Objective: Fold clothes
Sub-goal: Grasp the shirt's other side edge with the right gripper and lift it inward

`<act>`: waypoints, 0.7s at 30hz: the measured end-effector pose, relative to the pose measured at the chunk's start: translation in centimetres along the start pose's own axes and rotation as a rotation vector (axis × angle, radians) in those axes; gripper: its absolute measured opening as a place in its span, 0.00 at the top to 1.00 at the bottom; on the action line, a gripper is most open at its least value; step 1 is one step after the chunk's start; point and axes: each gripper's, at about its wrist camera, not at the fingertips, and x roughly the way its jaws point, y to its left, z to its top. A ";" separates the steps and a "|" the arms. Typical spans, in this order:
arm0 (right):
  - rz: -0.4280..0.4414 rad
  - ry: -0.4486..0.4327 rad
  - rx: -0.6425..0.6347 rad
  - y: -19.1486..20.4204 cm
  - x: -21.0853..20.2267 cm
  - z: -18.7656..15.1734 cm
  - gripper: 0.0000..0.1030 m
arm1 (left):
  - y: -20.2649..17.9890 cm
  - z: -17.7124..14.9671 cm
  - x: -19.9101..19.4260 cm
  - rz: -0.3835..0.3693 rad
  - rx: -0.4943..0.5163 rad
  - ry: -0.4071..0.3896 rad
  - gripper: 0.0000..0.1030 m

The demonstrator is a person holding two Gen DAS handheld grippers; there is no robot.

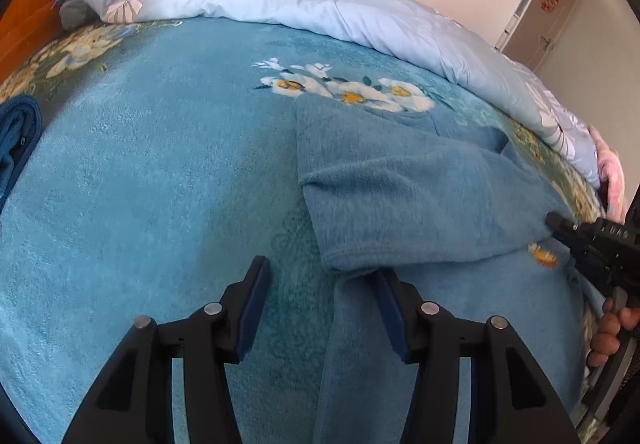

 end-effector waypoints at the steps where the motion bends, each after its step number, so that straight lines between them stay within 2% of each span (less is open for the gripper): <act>1: -0.002 0.003 -0.014 0.3 0.0 0.2 0.95 | 0.1 0.1 0.0 -0.010 -0.011 0.002 0.47; 4: 0.021 -0.011 -0.078 2.2 -0.9 1.2 0.95 | -0.3 0.1 0.1 -0.036 -0.019 0.002 0.46; 6: 0.048 -0.035 -0.120 3.8 -2.0 2.1 0.96 | -0.9 0.2 0.4 -0.022 -0.002 -0.005 0.46; 8: 0.045 -0.048 -0.135 3.7 -2.7 2.3 0.96 | -1.2 0.5 0.7 -0.016 -0.009 -0.019 0.46; 11: 0.025 -0.058 -0.144 2.8 -3.5 2.2 0.96 | -0.5 1.1 1.1 -0.006 -0.079 -0.042 0.46; 13: 0.012 -0.065 -0.150 2.2 -4.0 2.1 0.96 | 0.5 1.4 1.2 -0.031 -0.146 -0.045 0.45; 18: -0.020 -0.081 -0.165 0.6 -5.3 2.0 0.96 | 2.0 0.8 0.1 -0.079 -0.236 -0.071 0.43; 21: -0.040 -0.091 -0.174 -0.3 -6.0 1.9 0.96 | 2.8 0.2 0.2 -0.118 -0.301 -0.056 0.42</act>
